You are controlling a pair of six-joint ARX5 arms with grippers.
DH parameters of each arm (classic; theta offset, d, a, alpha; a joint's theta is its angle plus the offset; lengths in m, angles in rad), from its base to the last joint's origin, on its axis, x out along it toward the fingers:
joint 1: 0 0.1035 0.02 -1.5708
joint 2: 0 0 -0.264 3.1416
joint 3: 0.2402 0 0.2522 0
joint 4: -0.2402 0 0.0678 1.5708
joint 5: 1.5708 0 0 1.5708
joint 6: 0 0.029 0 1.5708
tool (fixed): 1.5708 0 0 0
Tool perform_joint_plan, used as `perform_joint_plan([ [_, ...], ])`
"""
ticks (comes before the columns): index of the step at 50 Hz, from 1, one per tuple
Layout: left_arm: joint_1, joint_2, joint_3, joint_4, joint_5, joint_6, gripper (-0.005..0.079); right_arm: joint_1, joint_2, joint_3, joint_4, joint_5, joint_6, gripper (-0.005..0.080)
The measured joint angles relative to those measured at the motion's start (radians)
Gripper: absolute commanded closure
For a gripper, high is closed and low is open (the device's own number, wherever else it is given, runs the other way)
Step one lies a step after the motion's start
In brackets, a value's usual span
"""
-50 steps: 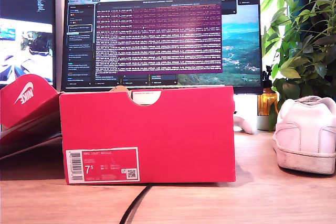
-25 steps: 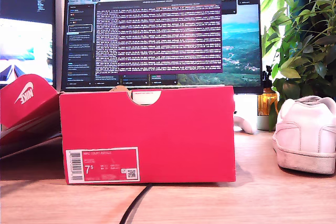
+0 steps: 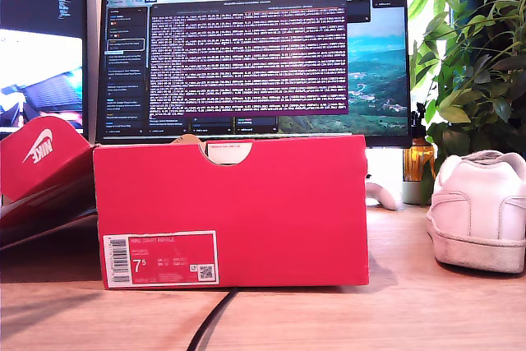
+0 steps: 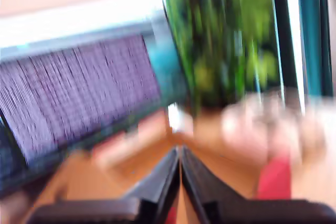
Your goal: Pack the white shoes by picking the first shoe and placing it inside the red shoebox, left side, then picking and rotating the second shoe and placing it in the shoebox
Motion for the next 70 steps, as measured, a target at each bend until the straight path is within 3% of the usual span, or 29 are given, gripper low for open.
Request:
perform_joint_plan([
  [8, -0.058, 0.136, 0.001, -0.09, -0.077, 0.232, 0.0761, 0.0, 0.258, 0.163, -0.092, -0.11, -0.003, 0.0765],
  [17, -0.219, 0.246, 0.001, -0.174, -0.264, 0.391, 0.0761, 0.0, 0.51, 0.378, -0.216, -0.166, -0.038, 0.0765],
  [24, -0.412, 0.324, 0.001, -0.172, -0.445, 0.422, 0.0761, 0.0, 0.672, 0.482, -0.344, -0.209, -0.083, 0.0764],
  [30, -0.576, 0.403, 0.002, -0.17, -0.659, 0.427, 0.0761, 0.0, 0.775, 0.533, -0.481, -0.209, -0.152, 0.0764],
  [36, -0.697, 0.511, 0.002, -0.161, -0.832, 0.407, 0.0761, 0.0, 0.837, 0.558, -0.62, -0.2, -0.244, 0.0765],
  [45, -0.751, 0.658, 0.002, -0.096, -1.003, 0.368, 0.0761, 0.0, 0.864, 0.562, -0.82, -0.054, -0.389, 0.0765],
  [55, -0.75, 0.786, 0.002, 0.016, -1.095, 0.347, 0.0761, 0.038, 0.866, 0.562, -0.961, 0.248, -0.443, 0.0756],
  [61, -0.75, 0.834, 0.002, 0.067, -1.099, 0.347, 0.0761, 0.076, 0.87, 0.563, -0.97, 0.355, -0.435, 0.0679],
  [70, -0.75, 0.857, 0.002, 0.085, -1.102, 0.347, 0.0761, 0.112, 0.912, 0.566, -0.964, 0.369, -0.389, 0.0471],
])
